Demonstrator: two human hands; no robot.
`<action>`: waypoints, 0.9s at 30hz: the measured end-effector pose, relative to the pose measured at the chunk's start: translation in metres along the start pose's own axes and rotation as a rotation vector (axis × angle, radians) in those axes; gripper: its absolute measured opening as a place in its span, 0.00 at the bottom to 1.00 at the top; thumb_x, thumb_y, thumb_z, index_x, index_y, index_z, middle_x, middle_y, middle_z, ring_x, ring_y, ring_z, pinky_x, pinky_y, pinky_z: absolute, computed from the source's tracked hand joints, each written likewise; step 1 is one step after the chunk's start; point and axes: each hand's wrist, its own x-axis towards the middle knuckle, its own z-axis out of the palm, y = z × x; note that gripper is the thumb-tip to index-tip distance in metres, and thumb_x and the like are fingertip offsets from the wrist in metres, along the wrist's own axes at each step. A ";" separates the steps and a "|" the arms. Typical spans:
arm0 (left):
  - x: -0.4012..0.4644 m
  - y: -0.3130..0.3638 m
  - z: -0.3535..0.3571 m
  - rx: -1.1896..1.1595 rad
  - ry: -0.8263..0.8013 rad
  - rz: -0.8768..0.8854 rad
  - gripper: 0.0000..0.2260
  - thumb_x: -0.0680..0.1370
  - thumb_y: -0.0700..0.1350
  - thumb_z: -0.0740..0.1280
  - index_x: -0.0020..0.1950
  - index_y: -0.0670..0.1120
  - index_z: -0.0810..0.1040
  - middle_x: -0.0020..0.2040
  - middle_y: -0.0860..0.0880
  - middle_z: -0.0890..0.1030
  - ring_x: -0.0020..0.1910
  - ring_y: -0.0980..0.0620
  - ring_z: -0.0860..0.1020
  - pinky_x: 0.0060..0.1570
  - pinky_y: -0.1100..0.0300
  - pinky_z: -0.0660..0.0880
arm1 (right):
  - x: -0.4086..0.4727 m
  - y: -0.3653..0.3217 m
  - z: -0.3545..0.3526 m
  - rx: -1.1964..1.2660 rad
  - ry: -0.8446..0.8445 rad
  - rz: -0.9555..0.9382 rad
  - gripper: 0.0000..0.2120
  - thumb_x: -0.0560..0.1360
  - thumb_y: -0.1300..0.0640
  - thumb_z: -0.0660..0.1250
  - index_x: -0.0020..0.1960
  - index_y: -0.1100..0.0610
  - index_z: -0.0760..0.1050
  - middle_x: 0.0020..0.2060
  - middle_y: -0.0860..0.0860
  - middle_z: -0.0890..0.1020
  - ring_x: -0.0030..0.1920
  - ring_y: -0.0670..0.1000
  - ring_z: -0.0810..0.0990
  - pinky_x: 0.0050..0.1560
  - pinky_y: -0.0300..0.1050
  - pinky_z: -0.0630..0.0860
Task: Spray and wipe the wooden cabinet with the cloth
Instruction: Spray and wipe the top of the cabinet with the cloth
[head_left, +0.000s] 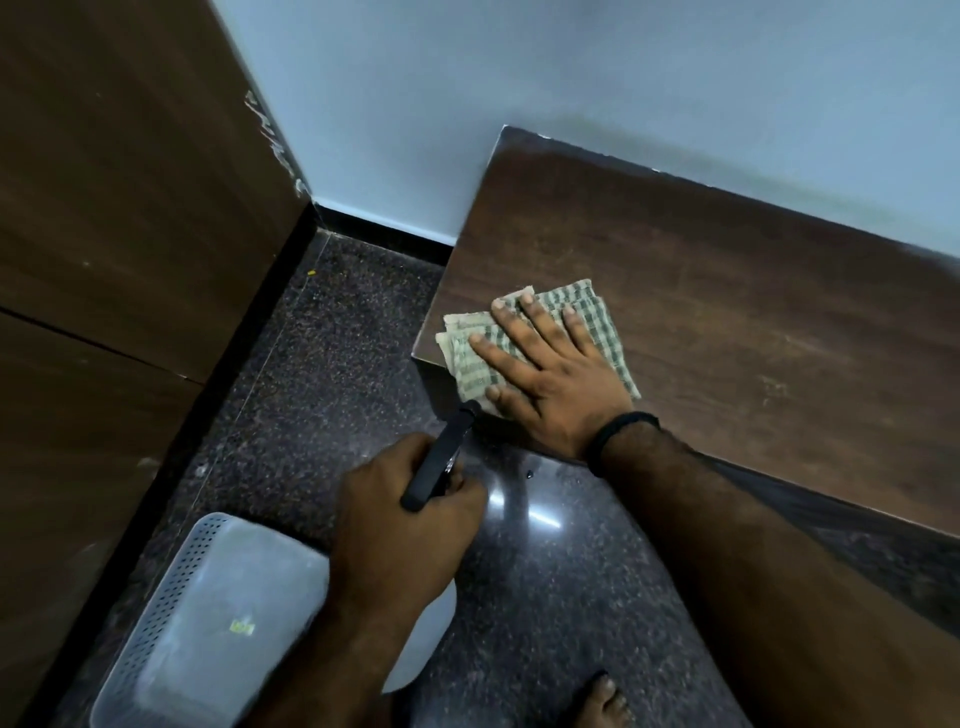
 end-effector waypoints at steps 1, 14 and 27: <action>-0.001 0.005 0.007 -0.008 -0.008 0.014 0.07 0.72 0.41 0.75 0.37 0.42 0.80 0.30 0.42 0.79 0.32 0.40 0.79 0.37 0.47 0.78 | -0.007 0.006 0.000 0.006 -0.003 0.014 0.28 0.83 0.36 0.44 0.81 0.39 0.49 0.82 0.46 0.48 0.81 0.52 0.40 0.79 0.60 0.39; -0.021 0.083 0.098 -0.065 -0.143 0.189 0.05 0.72 0.41 0.75 0.38 0.44 0.81 0.28 0.49 0.78 0.34 0.52 0.79 0.27 0.66 0.71 | -0.120 0.129 -0.002 0.109 0.040 0.495 0.28 0.82 0.34 0.40 0.81 0.37 0.46 0.82 0.44 0.43 0.81 0.50 0.36 0.79 0.61 0.39; -0.040 0.149 0.172 -0.119 -0.356 0.223 0.08 0.72 0.42 0.74 0.35 0.47 0.77 0.25 0.53 0.72 0.25 0.52 0.69 0.29 0.60 0.66 | -0.234 0.216 0.002 0.174 0.136 1.118 0.28 0.83 0.36 0.42 0.81 0.40 0.47 0.82 0.48 0.43 0.81 0.52 0.37 0.78 0.62 0.39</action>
